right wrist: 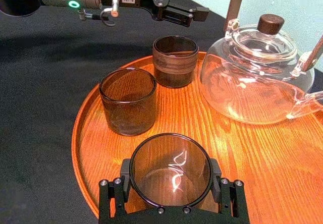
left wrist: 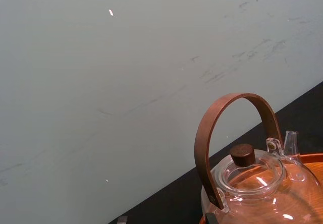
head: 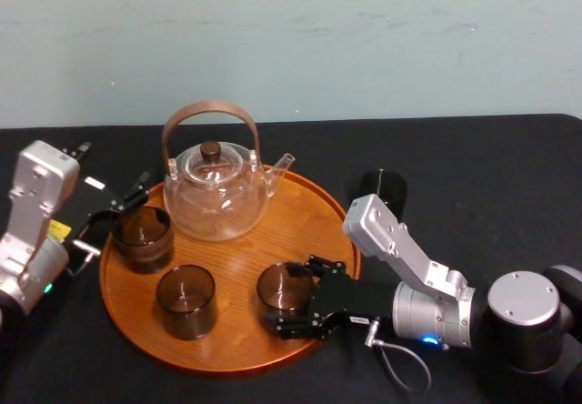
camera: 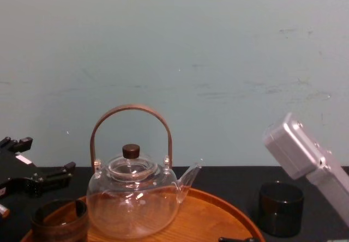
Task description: Pick up the glass from the table and place it on the tray.
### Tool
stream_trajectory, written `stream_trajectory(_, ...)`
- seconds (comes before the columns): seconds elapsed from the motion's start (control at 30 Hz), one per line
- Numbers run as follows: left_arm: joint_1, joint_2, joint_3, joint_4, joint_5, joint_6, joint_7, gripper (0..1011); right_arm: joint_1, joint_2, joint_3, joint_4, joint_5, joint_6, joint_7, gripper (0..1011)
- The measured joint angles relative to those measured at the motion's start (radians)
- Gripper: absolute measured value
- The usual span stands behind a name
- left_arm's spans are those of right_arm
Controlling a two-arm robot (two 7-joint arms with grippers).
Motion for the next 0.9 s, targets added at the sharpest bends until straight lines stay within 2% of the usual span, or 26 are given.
stream_trajectory(0.13,0.000,0.000,0.000,0.000,0.000,0.000,0.000,1001,0.000,0.000,0.000,0.000,0.001,0.001,0.000,911)
stream_trajectory(0.3,0.000,0.000,0.000,0.000,0.000,0.000,0.000,1002,0.000,0.000,0.000,0.001,0.000,0.003,0.001,1002)
stream_trajectory(0.77,0.000,0.000,0.000,0.000,0.000,0.000,0.000,1001,0.000,0.000,0.002,0.002,0.003,0.003,0.003,1002)
stream_trajectory(0.9,0.000,0.000,0.000,0.000,0.000,0.000,0.000,1001,-0.010,0.017,0.014,-0.014,0.019,-0.012,0.018,1002)
